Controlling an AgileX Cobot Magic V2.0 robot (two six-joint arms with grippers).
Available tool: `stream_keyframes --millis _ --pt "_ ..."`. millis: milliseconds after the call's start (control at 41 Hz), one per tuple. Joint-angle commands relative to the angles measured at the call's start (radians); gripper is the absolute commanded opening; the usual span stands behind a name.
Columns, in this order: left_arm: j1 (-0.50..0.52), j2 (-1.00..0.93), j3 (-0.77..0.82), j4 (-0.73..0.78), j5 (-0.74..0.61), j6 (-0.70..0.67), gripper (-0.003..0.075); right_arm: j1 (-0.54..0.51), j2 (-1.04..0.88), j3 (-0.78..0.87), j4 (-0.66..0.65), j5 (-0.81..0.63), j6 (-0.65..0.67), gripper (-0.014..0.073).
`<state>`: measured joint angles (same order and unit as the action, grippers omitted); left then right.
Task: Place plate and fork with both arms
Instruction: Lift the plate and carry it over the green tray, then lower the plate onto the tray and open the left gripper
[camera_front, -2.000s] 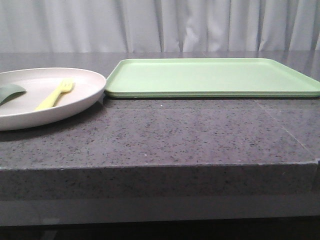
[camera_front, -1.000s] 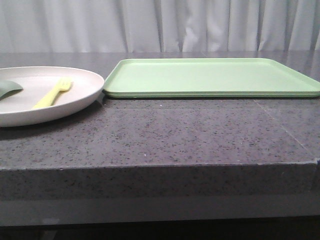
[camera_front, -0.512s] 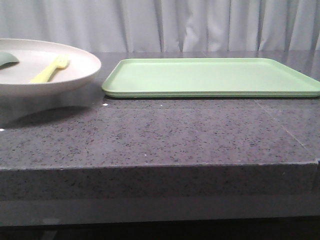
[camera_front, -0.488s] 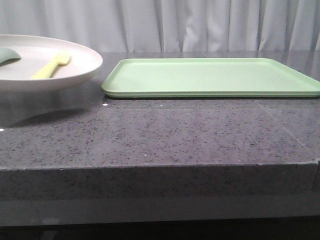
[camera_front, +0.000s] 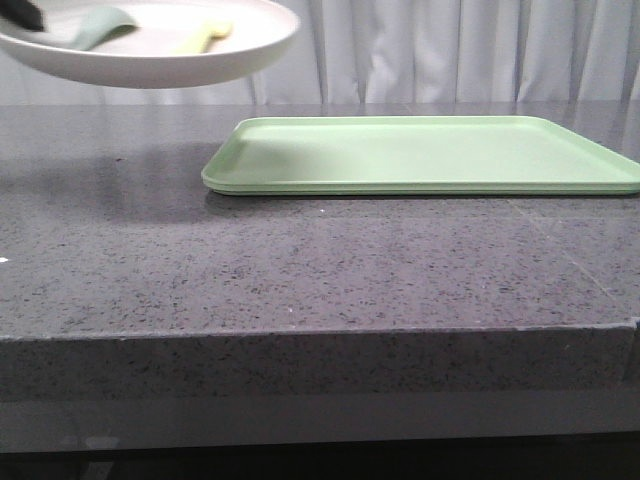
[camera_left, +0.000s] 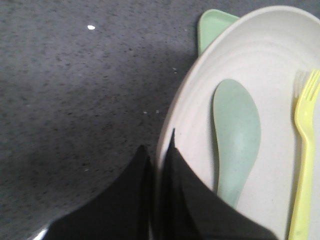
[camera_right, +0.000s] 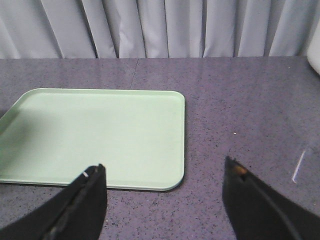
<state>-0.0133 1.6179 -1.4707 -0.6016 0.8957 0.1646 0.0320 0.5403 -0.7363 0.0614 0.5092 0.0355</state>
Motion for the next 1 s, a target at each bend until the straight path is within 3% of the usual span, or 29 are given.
stream_keyframes --millis 0,463,976 --pt "-0.07 0.009 -0.088 -0.064 -0.053 -0.055 -0.0018 -0.007 0.008 -0.035 0.001 -0.07 -0.008 0.052" --pt "-0.333 0.31 -0.362 -0.057 -0.094 -0.165 -0.0018 -0.007 0.008 -0.035 0.001 -0.07 -0.008 0.052" --pt "-0.369 0.45 -0.457 -0.055 -0.203 -0.259 -0.0018 -0.005 0.008 -0.035 0.001 -0.07 -0.008 0.052"
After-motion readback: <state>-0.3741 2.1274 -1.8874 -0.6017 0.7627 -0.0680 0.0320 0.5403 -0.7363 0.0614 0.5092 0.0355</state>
